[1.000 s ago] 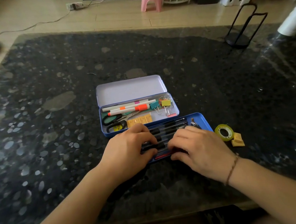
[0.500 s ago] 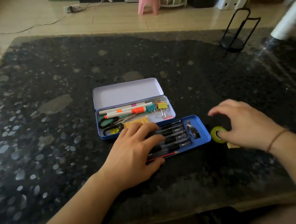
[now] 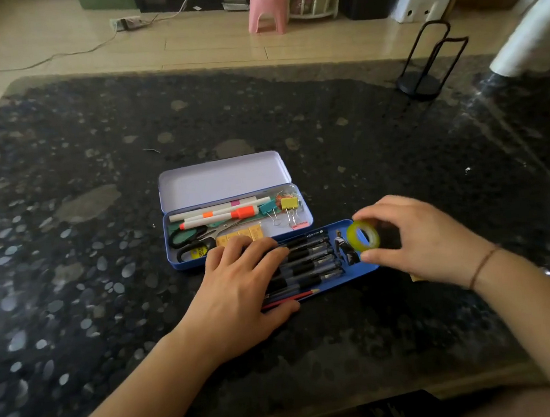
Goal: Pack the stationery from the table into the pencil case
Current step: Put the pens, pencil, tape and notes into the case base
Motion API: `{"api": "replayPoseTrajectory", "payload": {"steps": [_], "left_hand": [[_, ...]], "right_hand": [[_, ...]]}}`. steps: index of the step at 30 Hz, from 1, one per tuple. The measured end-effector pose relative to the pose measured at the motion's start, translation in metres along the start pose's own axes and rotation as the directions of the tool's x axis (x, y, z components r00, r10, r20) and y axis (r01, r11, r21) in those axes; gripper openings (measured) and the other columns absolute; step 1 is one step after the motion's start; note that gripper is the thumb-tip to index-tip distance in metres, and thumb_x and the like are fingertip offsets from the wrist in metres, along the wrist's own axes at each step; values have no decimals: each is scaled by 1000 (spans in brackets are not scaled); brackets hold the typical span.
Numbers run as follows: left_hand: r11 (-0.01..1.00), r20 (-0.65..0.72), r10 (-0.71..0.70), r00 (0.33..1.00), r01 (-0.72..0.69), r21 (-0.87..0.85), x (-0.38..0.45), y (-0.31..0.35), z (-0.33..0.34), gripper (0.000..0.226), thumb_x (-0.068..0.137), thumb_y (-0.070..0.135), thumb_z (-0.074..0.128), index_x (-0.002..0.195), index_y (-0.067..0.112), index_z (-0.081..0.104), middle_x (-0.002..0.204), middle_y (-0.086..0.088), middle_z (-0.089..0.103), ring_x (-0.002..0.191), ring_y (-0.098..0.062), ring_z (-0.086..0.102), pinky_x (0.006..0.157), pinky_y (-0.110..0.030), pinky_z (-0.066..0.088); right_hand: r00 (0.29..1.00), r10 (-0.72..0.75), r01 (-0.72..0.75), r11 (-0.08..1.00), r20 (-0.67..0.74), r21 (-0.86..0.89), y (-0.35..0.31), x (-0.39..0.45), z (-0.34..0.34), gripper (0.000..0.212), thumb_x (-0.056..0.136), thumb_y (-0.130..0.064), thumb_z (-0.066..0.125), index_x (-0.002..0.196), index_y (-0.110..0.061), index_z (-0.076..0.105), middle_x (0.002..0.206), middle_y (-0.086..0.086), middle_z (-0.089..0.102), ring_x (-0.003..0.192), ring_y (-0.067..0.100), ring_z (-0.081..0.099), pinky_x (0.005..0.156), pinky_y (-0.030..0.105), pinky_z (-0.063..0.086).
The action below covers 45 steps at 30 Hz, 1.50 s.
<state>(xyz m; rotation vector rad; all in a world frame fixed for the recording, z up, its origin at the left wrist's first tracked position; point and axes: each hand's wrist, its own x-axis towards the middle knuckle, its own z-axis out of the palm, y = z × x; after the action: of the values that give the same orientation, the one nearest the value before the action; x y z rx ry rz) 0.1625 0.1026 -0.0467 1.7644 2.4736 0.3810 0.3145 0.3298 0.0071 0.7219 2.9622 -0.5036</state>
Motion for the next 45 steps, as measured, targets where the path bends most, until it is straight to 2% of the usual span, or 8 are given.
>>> {"api": "replayPoseTrajectory", "payload": {"steps": [6, 11, 14, 19, 29, 33, 37, 45], "left_hand": [[1000, -4, 3, 1000, -3, -12, 0, 0, 1, 67, 78, 67, 51, 134, 31, 43, 136, 11, 43, 124, -18, 36, 99, -42, 35], [999, -16, 24, 1000, -25, -30, 0, 1, -1, 64, 78, 62, 55, 133, 32, 45, 135, 12, 44, 124, -18, 38, 98, -42, 37], [998, -29, 66, 997, -66, -18, 0, 2, -2, 59, 78, 57, 57, 130, 33, 49, 134, 13, 46, 124, -18, 39, 98, -41, 35], [999, -16, 51, 999, -51, 13, 1, 2, 0, 63, 77, 64, 53, 133, 35, 45, 141, 12, 40, 131, -19, 32, 106, -43, 26], [999, -9, 18, 1000, -18, 43, 5, 2, 0, 66, 73, 66, 50, 132, 36, 45, 145, 7, 37, 132, -23, 31, 107, -48, 21], [999, -1, 22, 1000, -22, 48, 6, 0, 0, 66, 72, 65, 52, 131, 37, 47, 145, 8, 37, 131, -23, 33, 106, -49, 22], [999, 4, 17, 1000, -17, 42, 6, 0, 1, 65, 73, 65, 50, 131, 36, 47, 145, 7, 36, 131, -24, 34, 106, -50, 24], [1000, 31, 16, 999, -17, 26, 7, -1, 0, 67, 73, 67, 47, 133, 38, 43, 147, 9, 33, 134, -22, 29, 108, -50, 19]], "right_hand": [[995, -13, 23, 994, 95, -108, -5, 15, 22, 59, 80, -52, 67, 134, -41, 46, 113, -18, 37, 110, 7, 39, 89, 30, 45], [998, 56, -52, 994, 38, -93, -10, 16, 20, 76, 78, -48, 71, 141, -42, 30, 128, -13, 46, 120, 12, 46, 93, 34, 47], [985, 147, -127, 974, 94, -189, -4, 10, 1, 75, 71, -54, 74, 135, -41, 37, 134, -11, 43, 125, 16, 41, 98, 38, 45], [813, 422, -304, 895, 402, -326, 15, -12, -16, 58, 65, -51, 80, 107, -38, 42, 112, -9, 39, 100, 11, 49, 78, 28, 48], [871, 293, -232, 953, 394, -195, 14, -9, -2, 21, 78, -26, 76, 80, -31, 56, 94, -11, 47, 88, 8, 51, 75, 24, 47], [949, 243, -241, 970, 203, -37, 3, -9, -5, 21, 80, -27, 74, 82, -34, 54, 93, -12, 47, 83, 4, 51, 70, 21, 42], [996, 60, -69, 987, 63, 145, -18, -8, 1, 22, 77, -28, 76, 84, -33, 57, 95, -14, 50, 87, 1, 52, 73, 18, 42], [989, 6, -12, 999, 150, 42, -30, 2, 18, 30, 80, -22, 74, 79, -37, 48, 98, -15, 43, 88, 8, 53, 81, 31, 51]]}}
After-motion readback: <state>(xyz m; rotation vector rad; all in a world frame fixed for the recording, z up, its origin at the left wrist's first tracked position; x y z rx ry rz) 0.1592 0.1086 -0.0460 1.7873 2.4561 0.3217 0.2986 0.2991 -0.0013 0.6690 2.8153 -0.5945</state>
